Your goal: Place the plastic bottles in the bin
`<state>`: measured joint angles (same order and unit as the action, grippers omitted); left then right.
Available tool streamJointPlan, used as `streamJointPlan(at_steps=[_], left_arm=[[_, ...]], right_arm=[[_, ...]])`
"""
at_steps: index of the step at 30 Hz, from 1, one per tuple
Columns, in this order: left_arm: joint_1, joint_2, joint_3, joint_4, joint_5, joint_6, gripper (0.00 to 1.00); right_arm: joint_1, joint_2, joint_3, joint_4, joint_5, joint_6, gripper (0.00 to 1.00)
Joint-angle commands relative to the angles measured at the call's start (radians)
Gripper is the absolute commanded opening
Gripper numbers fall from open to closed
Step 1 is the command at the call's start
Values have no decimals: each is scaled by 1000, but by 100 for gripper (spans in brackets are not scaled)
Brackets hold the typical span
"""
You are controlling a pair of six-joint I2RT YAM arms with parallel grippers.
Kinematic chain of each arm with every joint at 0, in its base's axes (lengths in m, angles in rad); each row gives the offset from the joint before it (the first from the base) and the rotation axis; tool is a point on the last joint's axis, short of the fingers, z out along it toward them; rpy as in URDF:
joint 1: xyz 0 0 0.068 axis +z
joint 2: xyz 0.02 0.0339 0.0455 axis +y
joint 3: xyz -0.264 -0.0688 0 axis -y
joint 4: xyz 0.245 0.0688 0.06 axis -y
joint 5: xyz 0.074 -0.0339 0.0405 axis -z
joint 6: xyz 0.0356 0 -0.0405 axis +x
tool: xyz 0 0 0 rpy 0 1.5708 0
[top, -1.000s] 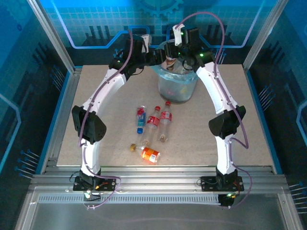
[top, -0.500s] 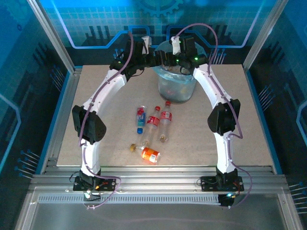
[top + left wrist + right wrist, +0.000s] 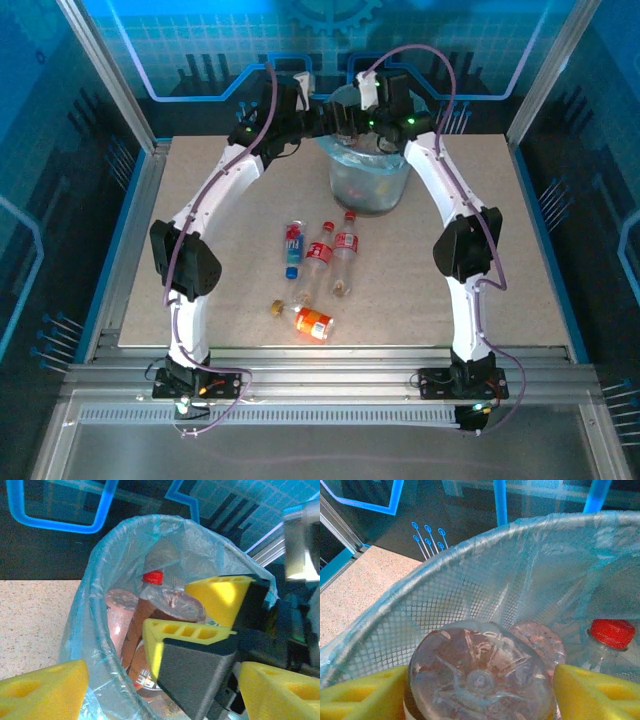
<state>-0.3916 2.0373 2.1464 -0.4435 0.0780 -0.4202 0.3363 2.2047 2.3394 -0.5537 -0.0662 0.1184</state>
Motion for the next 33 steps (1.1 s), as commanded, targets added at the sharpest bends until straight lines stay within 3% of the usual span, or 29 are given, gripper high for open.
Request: streamJointPlan(at_steps=[1,3,9,13,22,29,33], left_arm=[[2,-22,18,9,-39,9,80],[2,-26,17,9,-44,16,80],[2,-29,15,6,-43,7,80],[3,-50,-20,12,-46,7,80],[3,-94,-86,35,-47,2,81],[3,-112,-73,28,-51,27,81],[5,-127,-59,28,-52,44,82]], right_arm=[[0,-45,46,43,-4,6,84],[-2,-38,46,60,-14,21,82],[-2,30,119,-12,-83,32,52],[-2,29,65,-52,-97,20,49],[0,12,-33,-53,-87,-21,53],[-1,1,70,-81,-79,-11,67],[2,1,220,-138,-69,20,82]])
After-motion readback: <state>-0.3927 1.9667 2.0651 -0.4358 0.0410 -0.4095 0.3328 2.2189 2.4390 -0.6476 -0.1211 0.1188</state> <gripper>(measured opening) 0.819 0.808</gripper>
